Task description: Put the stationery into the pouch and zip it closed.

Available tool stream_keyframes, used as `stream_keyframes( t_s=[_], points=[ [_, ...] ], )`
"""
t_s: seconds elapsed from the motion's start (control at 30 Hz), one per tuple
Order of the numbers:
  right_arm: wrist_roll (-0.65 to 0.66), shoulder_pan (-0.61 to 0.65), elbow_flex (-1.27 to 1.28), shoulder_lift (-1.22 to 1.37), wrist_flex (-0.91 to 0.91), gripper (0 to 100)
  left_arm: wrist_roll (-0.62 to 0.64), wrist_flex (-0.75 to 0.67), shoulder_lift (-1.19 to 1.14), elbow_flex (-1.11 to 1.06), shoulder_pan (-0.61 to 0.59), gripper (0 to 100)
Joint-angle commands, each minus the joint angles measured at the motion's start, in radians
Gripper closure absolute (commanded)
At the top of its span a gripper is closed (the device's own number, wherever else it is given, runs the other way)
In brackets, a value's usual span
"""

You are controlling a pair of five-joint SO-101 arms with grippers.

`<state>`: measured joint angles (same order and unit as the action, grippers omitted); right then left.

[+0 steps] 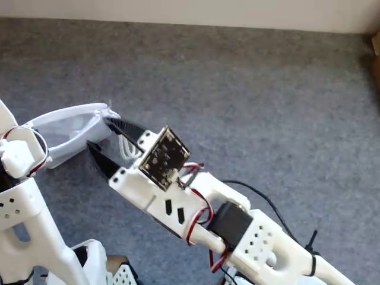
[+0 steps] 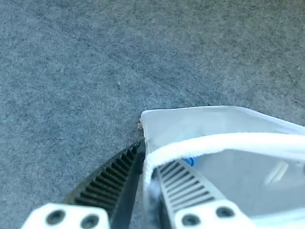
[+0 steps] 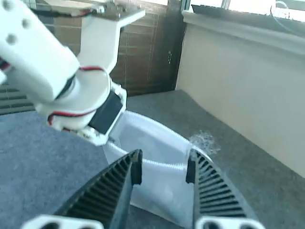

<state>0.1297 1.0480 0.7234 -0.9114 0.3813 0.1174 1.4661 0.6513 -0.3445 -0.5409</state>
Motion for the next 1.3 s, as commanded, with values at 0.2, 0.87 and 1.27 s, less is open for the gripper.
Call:
stream_keyframes(
  t_s=[0.2,0.87,1.27],
  points=[
    [0.011,-0.071,0.283,-0.160,-0.091,85.1,-0.006,-0.006,-0.005,-0.025,0.018,99],
    [0.011,-0.166,0.420,0.225,-0.545,85.1,-0.009,-0.002,-0.001,-0.021,0.019,99],
    [-0.117,-0.183,0.255,0.372,-0.572,85.1,-0.009,-0.003,-0.001,-0.024,0.019,99]
  ],
)
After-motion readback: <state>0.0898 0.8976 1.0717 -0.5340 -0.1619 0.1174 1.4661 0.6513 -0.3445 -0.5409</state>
